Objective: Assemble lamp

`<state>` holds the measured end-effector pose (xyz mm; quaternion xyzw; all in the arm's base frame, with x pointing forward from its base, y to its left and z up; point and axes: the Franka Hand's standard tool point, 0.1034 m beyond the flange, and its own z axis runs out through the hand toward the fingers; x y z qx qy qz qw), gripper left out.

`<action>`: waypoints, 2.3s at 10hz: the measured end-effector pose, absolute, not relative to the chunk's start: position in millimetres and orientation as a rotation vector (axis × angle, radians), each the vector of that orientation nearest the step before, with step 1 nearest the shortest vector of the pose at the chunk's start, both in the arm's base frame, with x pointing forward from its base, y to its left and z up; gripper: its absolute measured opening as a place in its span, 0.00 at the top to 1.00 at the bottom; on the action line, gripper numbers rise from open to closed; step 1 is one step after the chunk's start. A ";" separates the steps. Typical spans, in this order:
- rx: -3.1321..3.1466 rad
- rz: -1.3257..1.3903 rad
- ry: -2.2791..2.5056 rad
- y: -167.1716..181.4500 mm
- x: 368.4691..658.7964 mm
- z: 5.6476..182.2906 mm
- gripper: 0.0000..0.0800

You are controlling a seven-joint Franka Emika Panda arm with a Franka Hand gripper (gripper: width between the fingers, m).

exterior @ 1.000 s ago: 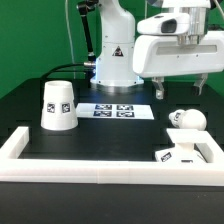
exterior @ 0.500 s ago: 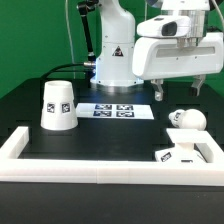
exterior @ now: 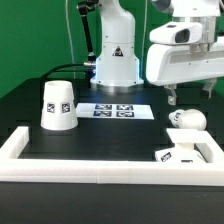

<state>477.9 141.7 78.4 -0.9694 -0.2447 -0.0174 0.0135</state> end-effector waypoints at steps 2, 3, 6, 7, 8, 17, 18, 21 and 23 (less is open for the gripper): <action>-3.016 -0.035 -0.771 144.2 475.1 74.1 0.13; -3.015 -0.013 -0.774 144.7 474.5 74.0 0.13; -3.019 0.097 -0.758 145.2 466.5 72.5 0.13; -3.027 0.152 -0.728 153.2 462.5 71.0 0.13; -3.033 0.271 -0.743 156.8 457.3 69.7 0.13; -2.959 1.164 -0.690 144.1 444.3 57.8 0.13; -2.938 1.269 -0.664 143.5 442.4 57.7 0.13; -2.926 1.332 -0.640 146.4 448.9 50.7 0.13; -2.927 1.324 -0.636 145.0 449.1 43.7 0.13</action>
Offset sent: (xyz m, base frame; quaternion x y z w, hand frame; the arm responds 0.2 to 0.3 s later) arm 0.0000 0.0000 0.0000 0.0000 0.0000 0.0000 1.0000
